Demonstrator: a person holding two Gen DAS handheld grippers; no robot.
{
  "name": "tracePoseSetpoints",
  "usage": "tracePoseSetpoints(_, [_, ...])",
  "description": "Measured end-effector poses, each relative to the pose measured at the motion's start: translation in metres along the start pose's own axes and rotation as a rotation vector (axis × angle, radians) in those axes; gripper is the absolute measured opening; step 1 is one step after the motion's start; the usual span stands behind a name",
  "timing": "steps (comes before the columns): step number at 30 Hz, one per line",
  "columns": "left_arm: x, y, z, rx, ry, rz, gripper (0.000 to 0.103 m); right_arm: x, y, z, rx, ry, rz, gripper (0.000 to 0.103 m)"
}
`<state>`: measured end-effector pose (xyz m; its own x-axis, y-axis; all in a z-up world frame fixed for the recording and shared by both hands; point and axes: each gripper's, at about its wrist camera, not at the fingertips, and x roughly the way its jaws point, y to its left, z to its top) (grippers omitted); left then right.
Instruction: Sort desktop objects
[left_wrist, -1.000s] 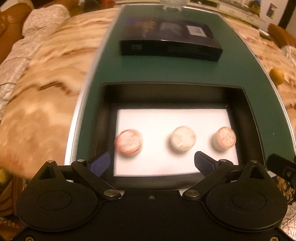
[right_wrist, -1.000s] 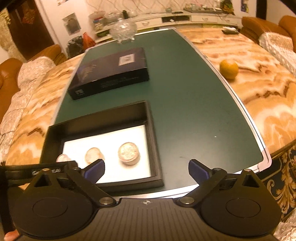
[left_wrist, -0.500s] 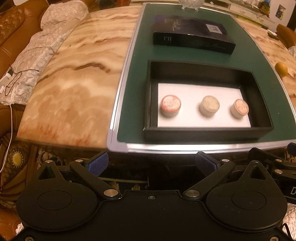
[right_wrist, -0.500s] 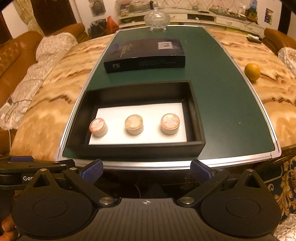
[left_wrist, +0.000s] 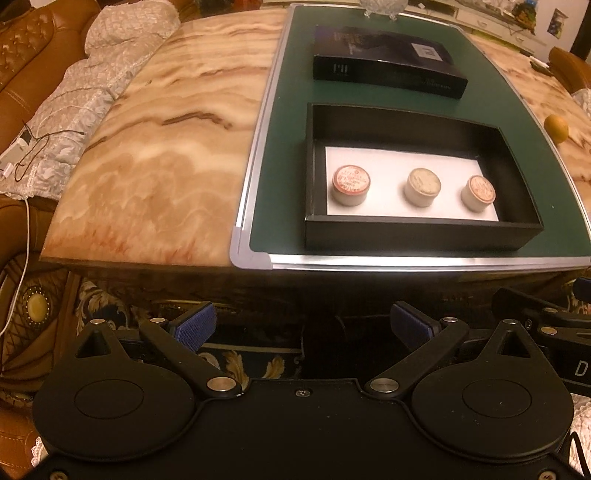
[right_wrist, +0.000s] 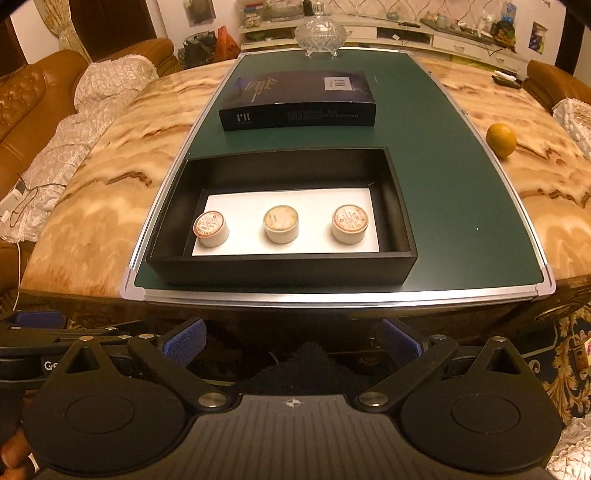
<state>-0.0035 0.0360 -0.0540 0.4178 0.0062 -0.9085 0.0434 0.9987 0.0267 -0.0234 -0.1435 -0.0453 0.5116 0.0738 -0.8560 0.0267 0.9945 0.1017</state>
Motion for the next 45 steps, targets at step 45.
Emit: tracePoseSetpoints(45, [0.021,-0.008,0.007,0.018,0.043,0.013,0.102,0.023,-0.008,0.003,0.018,0.042,-0.012,0.103])
